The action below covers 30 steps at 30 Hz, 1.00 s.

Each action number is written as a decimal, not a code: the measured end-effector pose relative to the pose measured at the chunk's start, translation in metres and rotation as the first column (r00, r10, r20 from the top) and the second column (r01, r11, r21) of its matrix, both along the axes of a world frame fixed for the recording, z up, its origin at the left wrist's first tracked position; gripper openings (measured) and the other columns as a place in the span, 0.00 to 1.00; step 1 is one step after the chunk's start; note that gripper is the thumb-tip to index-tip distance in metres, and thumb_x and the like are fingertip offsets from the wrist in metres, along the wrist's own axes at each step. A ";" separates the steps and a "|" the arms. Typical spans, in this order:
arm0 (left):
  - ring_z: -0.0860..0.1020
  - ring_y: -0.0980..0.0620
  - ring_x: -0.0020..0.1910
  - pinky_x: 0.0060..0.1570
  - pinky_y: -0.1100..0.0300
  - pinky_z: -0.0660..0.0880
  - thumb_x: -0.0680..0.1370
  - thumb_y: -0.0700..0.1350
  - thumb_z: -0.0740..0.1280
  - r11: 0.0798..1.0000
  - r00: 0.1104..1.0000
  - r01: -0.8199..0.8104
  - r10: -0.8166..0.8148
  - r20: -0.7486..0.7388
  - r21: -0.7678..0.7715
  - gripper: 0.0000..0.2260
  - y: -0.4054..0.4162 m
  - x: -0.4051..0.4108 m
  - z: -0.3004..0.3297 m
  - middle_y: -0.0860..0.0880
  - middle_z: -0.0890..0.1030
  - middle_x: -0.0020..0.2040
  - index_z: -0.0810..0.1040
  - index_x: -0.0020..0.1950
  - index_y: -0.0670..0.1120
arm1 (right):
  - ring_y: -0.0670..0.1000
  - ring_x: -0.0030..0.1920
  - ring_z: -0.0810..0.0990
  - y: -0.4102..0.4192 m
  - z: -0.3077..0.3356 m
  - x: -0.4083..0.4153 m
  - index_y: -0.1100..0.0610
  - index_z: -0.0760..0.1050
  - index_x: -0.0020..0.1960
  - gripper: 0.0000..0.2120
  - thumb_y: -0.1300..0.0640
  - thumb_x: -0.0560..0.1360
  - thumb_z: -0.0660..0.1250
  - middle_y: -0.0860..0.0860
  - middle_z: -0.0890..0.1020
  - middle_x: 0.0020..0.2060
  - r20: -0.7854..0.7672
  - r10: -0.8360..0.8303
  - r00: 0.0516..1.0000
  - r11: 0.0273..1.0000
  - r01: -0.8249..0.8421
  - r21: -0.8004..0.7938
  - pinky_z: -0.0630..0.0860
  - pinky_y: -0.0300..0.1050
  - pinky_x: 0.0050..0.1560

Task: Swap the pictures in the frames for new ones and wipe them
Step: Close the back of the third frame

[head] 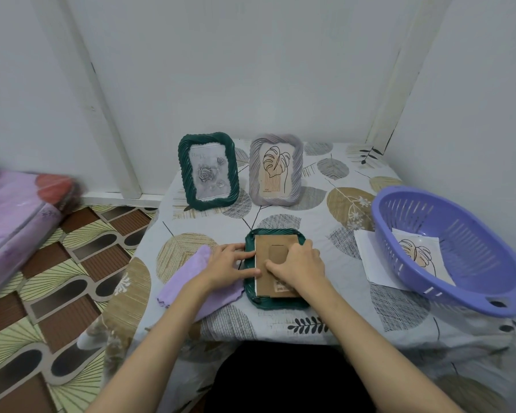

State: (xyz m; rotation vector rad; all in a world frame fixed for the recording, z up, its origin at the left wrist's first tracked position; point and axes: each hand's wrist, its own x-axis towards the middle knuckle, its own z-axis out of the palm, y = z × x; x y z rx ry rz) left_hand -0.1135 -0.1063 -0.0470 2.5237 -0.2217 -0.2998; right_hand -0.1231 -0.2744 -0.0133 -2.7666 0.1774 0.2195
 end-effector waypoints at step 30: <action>0.54 0.47 0.73 0.71 0.50 0.51 0.70 0.56 0.71 0.998 0.999 0.029 -0.027 -0.037 0.057 0.32 -0.003 0.000 0.001 0.51 0.59 0.74 0.64 0.72 0.57 | 0.48 0.63 0.71 -0.068 -0.012 0.011 0.55 0.75 0.63 0.23 0.58 0.69 0.74 0.49 0.71 0.67 -0.007 0.376 0.927 0.905 -0.366 0.218 0.65 0.39 0.64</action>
